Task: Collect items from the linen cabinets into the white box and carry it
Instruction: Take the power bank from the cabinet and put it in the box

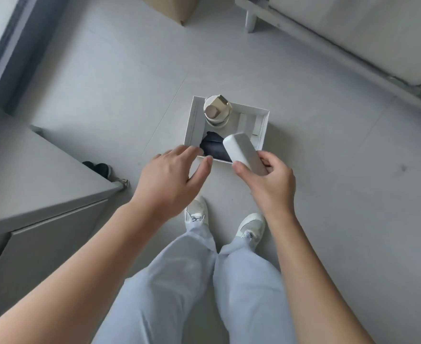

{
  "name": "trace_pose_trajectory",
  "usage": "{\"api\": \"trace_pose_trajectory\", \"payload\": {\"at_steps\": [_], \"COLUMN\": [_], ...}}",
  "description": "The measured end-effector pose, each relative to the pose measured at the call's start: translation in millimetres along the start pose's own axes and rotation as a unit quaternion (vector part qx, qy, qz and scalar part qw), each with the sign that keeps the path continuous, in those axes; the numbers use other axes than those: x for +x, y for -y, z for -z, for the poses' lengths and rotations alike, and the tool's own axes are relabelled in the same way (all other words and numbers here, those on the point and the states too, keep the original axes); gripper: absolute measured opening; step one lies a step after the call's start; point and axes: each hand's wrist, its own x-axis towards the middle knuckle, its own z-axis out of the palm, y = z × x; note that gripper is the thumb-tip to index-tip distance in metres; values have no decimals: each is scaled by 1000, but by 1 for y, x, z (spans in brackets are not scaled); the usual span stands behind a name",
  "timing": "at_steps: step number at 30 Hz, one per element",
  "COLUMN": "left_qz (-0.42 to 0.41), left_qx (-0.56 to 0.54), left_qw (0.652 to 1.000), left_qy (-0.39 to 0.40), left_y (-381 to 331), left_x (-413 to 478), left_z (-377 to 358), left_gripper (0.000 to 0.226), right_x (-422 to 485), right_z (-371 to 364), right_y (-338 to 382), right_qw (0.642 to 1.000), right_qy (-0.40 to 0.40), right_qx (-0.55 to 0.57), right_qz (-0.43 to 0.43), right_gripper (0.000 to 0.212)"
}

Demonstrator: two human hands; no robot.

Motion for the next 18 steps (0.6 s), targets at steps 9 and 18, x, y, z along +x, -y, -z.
{"api": "trace_pose_trajectory", "payload": {"at_steps": [9,18], "left_qz": [-118,-186], "left_qx": [15,13], "left_qw": [986,961], "left_qy": [-115,-204], "left_y": [0,7], "left_x": [161,262], "left_z": [-67,-101], "left_gripper": [50,52], "right_x": [155,249], "right_z": [-4,-7], "right_y": [-27,-19], "right_qw": [974,936], "right_qy": [-72,-159], "right_qx": [-95,-112], "right_qz": [195,292], "right_gripper": [62,67]}}
